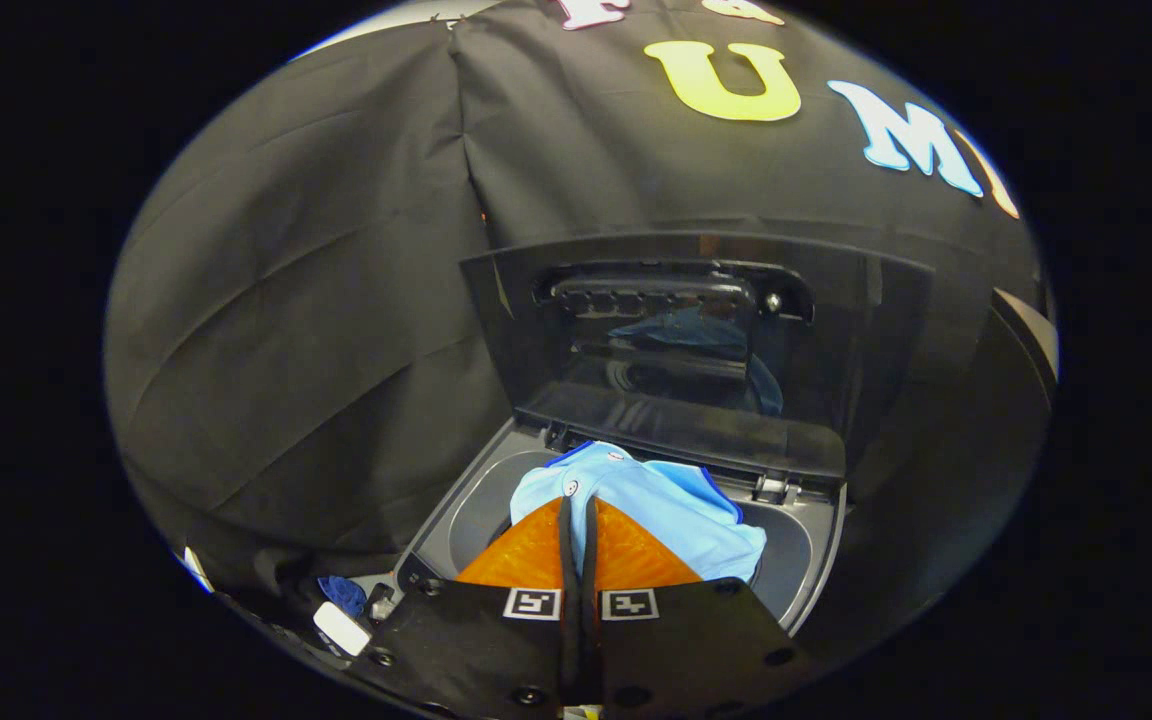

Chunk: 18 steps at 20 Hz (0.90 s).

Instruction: Put the clothes into the washing machine and then close the washing machine lid.

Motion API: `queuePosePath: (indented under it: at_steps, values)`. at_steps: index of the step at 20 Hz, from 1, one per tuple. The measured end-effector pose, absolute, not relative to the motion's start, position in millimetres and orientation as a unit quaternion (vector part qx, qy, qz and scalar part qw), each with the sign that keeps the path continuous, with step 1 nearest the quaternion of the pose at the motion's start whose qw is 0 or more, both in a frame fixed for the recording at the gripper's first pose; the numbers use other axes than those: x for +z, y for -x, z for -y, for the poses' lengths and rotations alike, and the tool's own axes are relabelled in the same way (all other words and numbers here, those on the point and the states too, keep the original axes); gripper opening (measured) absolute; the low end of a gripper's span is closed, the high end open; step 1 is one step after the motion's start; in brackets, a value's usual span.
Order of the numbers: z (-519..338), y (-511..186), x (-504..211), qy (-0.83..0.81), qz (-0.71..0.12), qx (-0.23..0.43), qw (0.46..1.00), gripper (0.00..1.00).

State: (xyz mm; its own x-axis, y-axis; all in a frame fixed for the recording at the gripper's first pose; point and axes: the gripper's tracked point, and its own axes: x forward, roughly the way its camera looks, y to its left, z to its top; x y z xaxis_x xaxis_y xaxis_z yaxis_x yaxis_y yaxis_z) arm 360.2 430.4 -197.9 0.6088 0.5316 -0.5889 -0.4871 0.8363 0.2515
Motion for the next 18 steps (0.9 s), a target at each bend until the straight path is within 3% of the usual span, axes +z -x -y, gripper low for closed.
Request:
queuePosePath:
  at_steps: [4,8,9,13,18]
  values:
    - [-429,-363,-222,-0.041,-0.359,0.258,0.896,0.03]
    - [-428,-364,-222,-0.067,-0.363,0.24,0.898,0.14]
    - [-430,-362,-227,-0.069,-0.369,0.238,0.896,0.2]
    - [-420,-358,-231,-0.073,-0.375,0.213,0.899,0.98]
    - [-418,-359,-219,-0.08,-0.353,0.206,0.909,0.99]
